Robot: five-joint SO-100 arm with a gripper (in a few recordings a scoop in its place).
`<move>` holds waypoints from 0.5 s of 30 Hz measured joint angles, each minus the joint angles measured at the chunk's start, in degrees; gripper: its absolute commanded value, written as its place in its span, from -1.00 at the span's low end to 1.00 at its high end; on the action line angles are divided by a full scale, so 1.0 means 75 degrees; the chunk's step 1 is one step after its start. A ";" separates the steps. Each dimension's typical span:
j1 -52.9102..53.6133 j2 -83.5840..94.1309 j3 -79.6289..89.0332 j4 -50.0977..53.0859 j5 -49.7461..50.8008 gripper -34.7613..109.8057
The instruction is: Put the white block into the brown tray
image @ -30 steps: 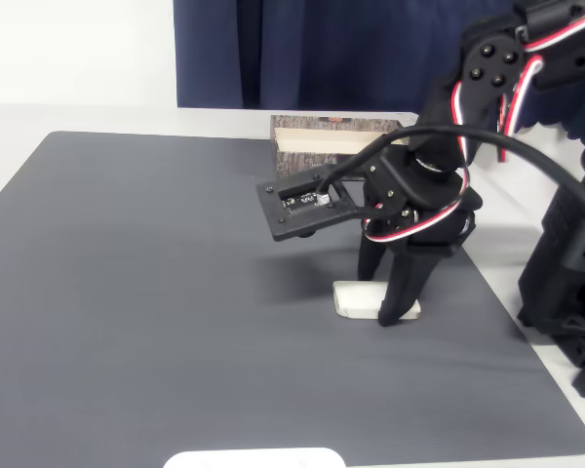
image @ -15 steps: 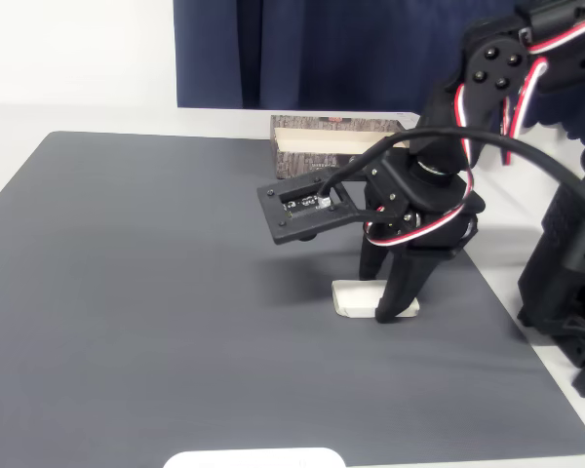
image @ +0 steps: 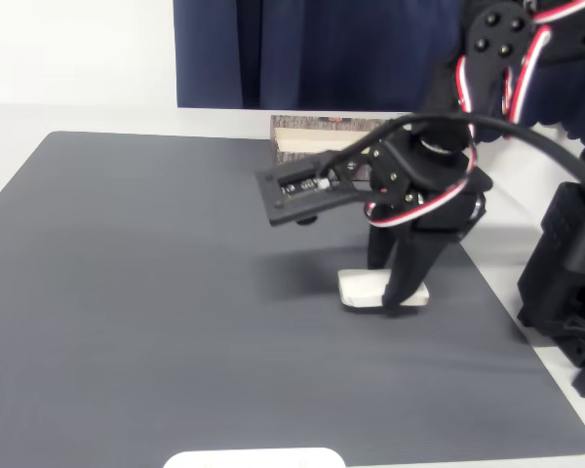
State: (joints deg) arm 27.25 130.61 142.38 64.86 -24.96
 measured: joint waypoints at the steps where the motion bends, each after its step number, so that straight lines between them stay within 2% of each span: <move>1: -0.0035 0.0012 -0.0105 0.0000 0.0070 -0.32; 15: 0.0527 0.0094 -0.0785 -0.0281 0.0645 -0.41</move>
State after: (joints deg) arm 31.20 131.31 136.49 62.75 -20.13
